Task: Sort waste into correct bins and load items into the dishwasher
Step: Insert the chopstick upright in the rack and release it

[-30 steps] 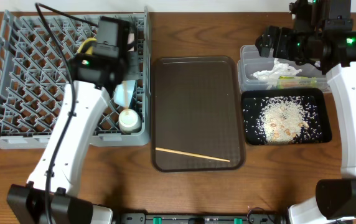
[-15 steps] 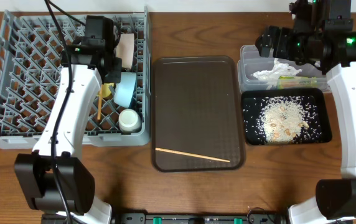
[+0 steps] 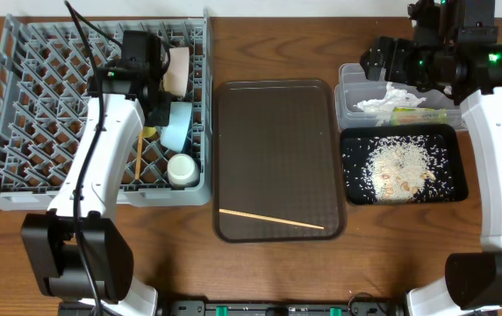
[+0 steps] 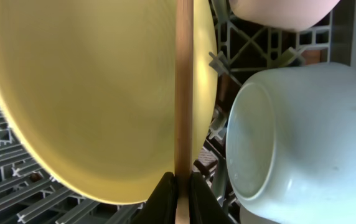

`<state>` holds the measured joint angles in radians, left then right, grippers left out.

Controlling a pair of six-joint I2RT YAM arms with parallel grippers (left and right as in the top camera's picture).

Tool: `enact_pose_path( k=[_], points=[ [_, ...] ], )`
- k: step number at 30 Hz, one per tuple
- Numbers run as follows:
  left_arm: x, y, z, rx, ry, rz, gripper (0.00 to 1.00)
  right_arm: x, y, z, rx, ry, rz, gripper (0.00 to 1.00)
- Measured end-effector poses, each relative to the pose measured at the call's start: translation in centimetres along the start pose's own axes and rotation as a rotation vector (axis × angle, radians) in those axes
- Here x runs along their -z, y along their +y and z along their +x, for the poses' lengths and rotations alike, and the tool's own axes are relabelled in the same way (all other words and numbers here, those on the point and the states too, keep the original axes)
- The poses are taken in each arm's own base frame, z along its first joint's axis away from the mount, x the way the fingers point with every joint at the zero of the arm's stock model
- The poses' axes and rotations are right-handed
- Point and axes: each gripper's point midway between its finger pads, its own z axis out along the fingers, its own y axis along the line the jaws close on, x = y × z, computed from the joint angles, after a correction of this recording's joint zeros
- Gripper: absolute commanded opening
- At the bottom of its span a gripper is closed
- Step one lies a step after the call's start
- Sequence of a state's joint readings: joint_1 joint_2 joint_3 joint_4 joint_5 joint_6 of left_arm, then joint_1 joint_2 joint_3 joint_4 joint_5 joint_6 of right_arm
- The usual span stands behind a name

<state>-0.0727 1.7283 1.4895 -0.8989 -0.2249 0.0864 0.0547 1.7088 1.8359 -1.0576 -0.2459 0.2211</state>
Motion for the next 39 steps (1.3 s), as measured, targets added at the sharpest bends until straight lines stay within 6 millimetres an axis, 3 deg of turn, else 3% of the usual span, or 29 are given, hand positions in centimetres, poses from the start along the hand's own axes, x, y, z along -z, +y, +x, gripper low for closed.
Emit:
enact_pose_path(
  k=[6, 8, 12, 14, 25, 28, 34, 37, 39],
  points=[
    [-0.6, -0.2, 0.1, 0.001, -0.005, 0.000, 0.10, 0.0, 0.0, 0.0, 0.000, 0.000, 0.000, 0.99],
    [-0.6, -0.2, 0.0, 0.000, -0.008, 0.000, 0.17, 0.0, 0.0, 0.0, 0.000, 0.000, 0.000, 0.99],
    [-0.7, -0.1, -0.1, -0.005, -0.013, -0.006, 0.41, 0.0, 0.0, 0.0, 0.000, 0.000, 0.000, 0.99],
    [-0.7, -0.1, 0.0, -0.001, -0.013, -0.009, 0.47, 0.0, 0.0, 0.0, 0.000, 0.000, 0.000, 0.99],
    [-0.7, -0.3, -0.2, 0.000, -0.023, -0.009, 0.47, 0.0, 0.0, 0.0, 0.000, 0.000, 0.000, 0.99],
    [1.0, -1.1, -1.0, -0.018, -0.067, -0.001, 0.49, 0.0, 0.0, 0.0, 0.000, 0.000, 0.000, 0.99],
    [9.4, -6.0, -2.5, -0.122, -0.274, 0.094, 0.49, 0.0, 0.0, 0.0, 0.000, 0.000, 0.000, 0.99],
    [12.8, -9.9, -1.1, -0.248, -0.312, 0.195, 0.54, 0.0, 0.0, 0.0, 0.000, 0.000, 0.000, 0.99],
    [13.7, -12.4, 0.7, -0.348, -0.283, 0.266, 0.56, 0.0, 0.0, 0.0, 0.000, 0.000, 0.000, 0.99]
  ],
)
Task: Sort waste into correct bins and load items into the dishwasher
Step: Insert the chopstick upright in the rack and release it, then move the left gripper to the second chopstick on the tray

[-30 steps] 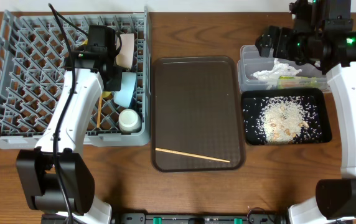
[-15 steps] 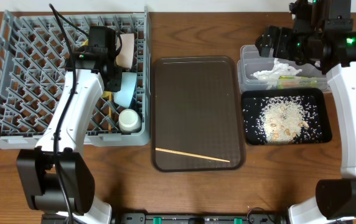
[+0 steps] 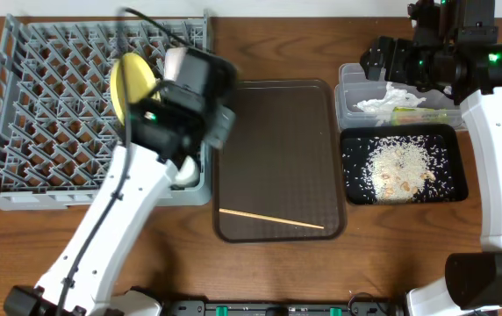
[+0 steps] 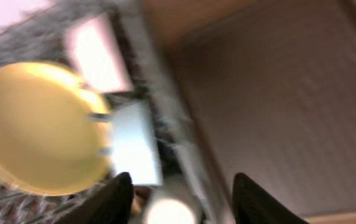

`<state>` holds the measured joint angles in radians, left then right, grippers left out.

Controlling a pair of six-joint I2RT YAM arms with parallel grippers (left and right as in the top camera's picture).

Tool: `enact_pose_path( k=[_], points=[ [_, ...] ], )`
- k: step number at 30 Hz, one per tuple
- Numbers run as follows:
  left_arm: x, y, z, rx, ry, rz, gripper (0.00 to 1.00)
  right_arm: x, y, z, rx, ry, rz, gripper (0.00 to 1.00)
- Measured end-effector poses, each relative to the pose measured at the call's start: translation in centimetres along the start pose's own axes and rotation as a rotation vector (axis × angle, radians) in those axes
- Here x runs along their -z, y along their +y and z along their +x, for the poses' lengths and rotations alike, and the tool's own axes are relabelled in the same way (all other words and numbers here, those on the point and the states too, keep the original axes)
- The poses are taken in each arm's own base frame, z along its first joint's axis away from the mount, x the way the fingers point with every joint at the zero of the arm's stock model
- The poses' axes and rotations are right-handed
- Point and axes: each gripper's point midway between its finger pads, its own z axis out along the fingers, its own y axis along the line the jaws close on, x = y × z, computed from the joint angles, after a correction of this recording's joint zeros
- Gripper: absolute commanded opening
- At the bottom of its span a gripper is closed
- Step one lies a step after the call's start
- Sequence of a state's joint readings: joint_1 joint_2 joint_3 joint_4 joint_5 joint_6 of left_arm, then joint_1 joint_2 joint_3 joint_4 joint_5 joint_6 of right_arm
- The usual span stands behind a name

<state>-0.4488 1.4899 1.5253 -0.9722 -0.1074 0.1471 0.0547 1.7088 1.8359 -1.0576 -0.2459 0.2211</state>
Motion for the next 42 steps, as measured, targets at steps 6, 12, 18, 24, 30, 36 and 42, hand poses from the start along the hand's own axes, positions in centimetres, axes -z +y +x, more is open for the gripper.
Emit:
enact_pose_path(
  k=[6, 12, 18, 24, 30, 36, 42],
  points=[
    [-1.3, -8.3, 4.7, -0.187, 0.209, 0.291, 0.59, 0.0, 0.0, 0.0, 0.000, 0.000, 0.000, 0.99],
    [-2.4, -14.8, 8.0, -0.263, 0.369, 0.538, 0.59, 0.0, 0.0, 0.0, 0.000, 0.000, 0.000, 0.99],
    [-3.6, -18.5, 12.0, -0.329, 0.576, 0.623, 0.59, 0.0, 0.0, 0.0, 0.000, 0.000, 0.000, 0.99],
    [-6.1, -20.3, 13.4, -0.196, 0.693, 0.582, 0.57, 0.0, 0.0, 0.0, 0.000, 0.000, 0.000, 0.99],
    [-8.5, -21.3, 10.5, 0.208, 0.655, 0.467, 0.63, 0.0, 0.0, 0.0, 0.000, 0.000, 0.000, 0.99],
    [-10.5, -21.1, 7.4, 0.579, 0.586, 0.355, 0.63, 0.0, 0.0, 0.0, 0.000, 0.000, 0.000, 0.99],
    [-10.4, -19.1, 9.3, 0.748, 0.655, 0.172, 0.61, 0.0, 0.0, 0.0, 0.000, 0.000, 0.000, 0.99]
  ],
)
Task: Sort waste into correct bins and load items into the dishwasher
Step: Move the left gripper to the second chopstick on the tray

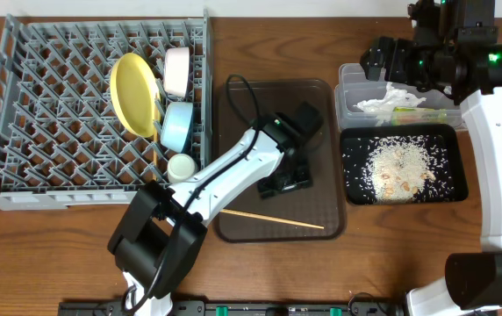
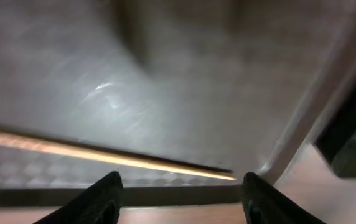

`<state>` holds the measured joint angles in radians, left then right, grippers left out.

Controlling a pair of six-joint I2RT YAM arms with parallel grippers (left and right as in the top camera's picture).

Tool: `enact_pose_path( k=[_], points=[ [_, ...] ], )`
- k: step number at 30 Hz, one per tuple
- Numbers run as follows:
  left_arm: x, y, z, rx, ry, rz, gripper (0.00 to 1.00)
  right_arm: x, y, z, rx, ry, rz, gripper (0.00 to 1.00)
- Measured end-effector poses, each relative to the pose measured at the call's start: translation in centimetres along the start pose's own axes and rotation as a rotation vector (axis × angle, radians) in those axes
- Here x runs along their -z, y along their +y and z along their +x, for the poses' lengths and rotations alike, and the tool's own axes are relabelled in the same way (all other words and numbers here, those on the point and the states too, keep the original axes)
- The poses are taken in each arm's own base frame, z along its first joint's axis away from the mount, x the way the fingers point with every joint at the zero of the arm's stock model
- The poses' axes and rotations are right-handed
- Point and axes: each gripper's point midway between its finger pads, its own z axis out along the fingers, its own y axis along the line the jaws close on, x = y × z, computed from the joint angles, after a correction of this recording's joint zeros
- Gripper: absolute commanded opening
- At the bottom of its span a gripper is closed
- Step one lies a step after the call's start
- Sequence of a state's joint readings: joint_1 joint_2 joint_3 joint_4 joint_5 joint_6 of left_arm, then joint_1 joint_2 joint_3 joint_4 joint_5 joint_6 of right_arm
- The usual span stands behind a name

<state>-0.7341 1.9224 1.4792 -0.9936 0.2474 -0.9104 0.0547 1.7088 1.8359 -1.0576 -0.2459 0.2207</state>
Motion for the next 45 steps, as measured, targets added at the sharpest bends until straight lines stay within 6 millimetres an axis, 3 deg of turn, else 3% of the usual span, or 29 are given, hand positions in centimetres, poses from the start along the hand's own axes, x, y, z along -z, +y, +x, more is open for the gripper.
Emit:
enact_pose_path(
  k=[6, 12, 18, 21, 29, 39, 45],
  points=[
    [0.4, 4.1, 0.5, 0.047, 0.019, -0.166, 0.61, 0.0, 0.0, 0.0, 0.000, 0.000, 0.000, 0.99],
    [0.7, 5.5, 1.0, -0.340, 0.075, -0.220, 0.61, 0.0, 0.0, 0.0, 0.000, 0.000, 0.000, 0.99],
    [0.7, 5.5, 0.9, -0.680, 0.106, -0.213, 0.61, 0.0, 0.0, 0.0, 0.000, 0.000, 0.000, 0.99],
    [0.1, 5.9, 1.2, -0.781, 0.135, -0.204, 0.59, 0.0, 0.0, 0.0, 0.000, 0.000, 0.000, 0.99],
    [-3.0, 9.3, 3.9, -0.901, 0.283, -0.209, 0.56, 0.0, 0.0, 0.0, 0.000, 0.000, 0.000, 0.99],
    [-4.2, 6.4, 3.0, -1.006, 0.205, -0.078, 0.56, 0.0, 0.0, 0.0, 0.000, 0.000, 0.000, 0.99],
    [-4.3, 6.2, 2.9, -1.048, 0.197, -0.068, 0.56, 0.0, 0.0, 0.0, 0.000, 0.000, 0.000, 0.99]
  ],
)
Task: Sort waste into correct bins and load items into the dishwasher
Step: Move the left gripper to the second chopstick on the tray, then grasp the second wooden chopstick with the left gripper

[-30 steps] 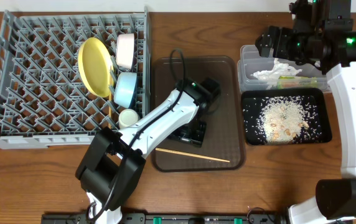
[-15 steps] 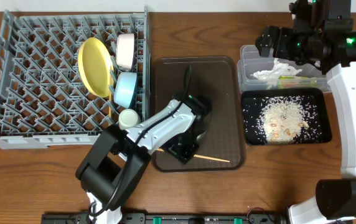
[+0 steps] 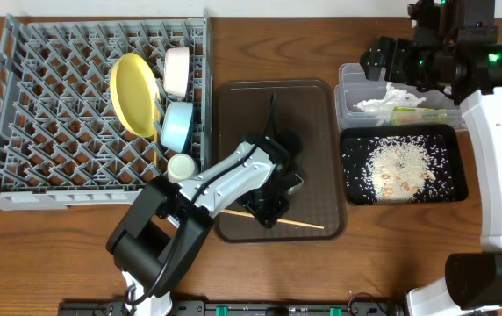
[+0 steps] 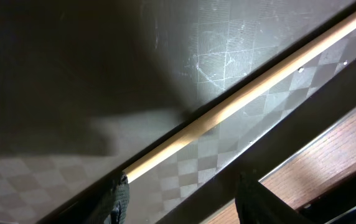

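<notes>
A wooden chopstick (image 3: 297,223) lies along the front of the brown tray (image 3: 312,114). My left gripper (image 3: 268,211) is low over the stick's left part and is open. In the left wrist view the chopstick (image 4: 240,99) runs slantwise across the chequered tray floor. One of its ends is by the left fingertip (image 4: 119,198), and nothing is gripped. My right gripper (image 3: 381,61) hangs over the clear bin (image 3: 349,98); its jaws cannot be made out.
The grey dish rack (image 3: 49,114) at left holds a yellow plate (image 3: 134,94), a pink cup (image 3: 177,72), a blue cup (image 3: 177,125) and a white cup (image 3: 181,167). The clear bin holds crumpled paper. The black bin (image 3: 448,189) holds rice scraps.
My left gripper has gone from the middle of the tray to its front part, low over the chopstick. It is still open. The right arm has not moved.
My left gripper was first shut on a chopstick in the rack, beside the yellow plate. Then it was open at the rack's right edge. Later it stood open over the tray's middle, and now it is down at the chopstick on the tray.
</notes>
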`<state>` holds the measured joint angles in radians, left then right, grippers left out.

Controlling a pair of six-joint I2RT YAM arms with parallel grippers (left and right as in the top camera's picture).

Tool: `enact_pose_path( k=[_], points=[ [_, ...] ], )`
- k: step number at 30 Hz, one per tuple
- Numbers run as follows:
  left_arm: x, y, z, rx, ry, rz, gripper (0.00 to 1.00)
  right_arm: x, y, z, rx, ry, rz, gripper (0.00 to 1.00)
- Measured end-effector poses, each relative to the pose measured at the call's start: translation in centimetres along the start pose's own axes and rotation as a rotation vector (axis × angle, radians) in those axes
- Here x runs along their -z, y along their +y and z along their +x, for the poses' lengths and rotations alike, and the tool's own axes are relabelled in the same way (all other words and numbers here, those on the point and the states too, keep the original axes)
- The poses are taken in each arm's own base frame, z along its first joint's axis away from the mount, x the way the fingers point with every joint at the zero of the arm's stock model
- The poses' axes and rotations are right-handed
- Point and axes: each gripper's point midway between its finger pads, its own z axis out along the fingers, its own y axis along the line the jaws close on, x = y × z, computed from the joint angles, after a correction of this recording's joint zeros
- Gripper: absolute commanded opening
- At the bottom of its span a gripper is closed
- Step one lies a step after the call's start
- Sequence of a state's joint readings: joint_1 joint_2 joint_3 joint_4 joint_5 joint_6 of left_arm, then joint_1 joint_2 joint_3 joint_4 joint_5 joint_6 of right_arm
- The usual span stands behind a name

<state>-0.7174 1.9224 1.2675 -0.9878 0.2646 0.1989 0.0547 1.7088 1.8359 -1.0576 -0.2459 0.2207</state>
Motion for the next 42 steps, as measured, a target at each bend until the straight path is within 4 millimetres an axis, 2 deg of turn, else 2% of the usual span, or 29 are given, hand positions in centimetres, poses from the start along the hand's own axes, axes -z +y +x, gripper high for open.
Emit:
enact_pose_path(
  k=[3, 9, 13, 25, 33, 42],
  points=[
    [-0.1, 0.0, 0.0, -0.022, 0.000, 0.000, 0.55, 0.0, 0.0, 0.0, 0.000, 0.000, 0.000, 0.99],
    [-1.0, 0.2, 0.0, -0.060, -0.013, 0.001, 0.42, 0.0, 0.0, 0.0, 0.000, 0.000, 0.000, 0.99],
    [-1.1, 0.2, 0.2, -0.071, -0.007, -0.002, 0.38, 0.0, 0.0, 0.0, 0.000, 0.000, 0.000, 0.99],
    [-1.5, 0.9, 0.3, -0.133, -0.002, -0.040, 0.40, 0.0, 0.0, 0.0, 0.000, 0.000, 0.000, 0.99],
    [-1.3, 2.7, 0.4, -0.183, 0.014, -0.139, 0.41, 0.0, 0.0, 0.0, 0.000, 0.000, 0.000, 0.99],
    [-1.2, 3.2, 0.1, -0.284, 0.015, -0.170, 0.41, 0.0, 0.0, 0.0, 0.000, 0.000, 0.000, 0.99]
  ],
)
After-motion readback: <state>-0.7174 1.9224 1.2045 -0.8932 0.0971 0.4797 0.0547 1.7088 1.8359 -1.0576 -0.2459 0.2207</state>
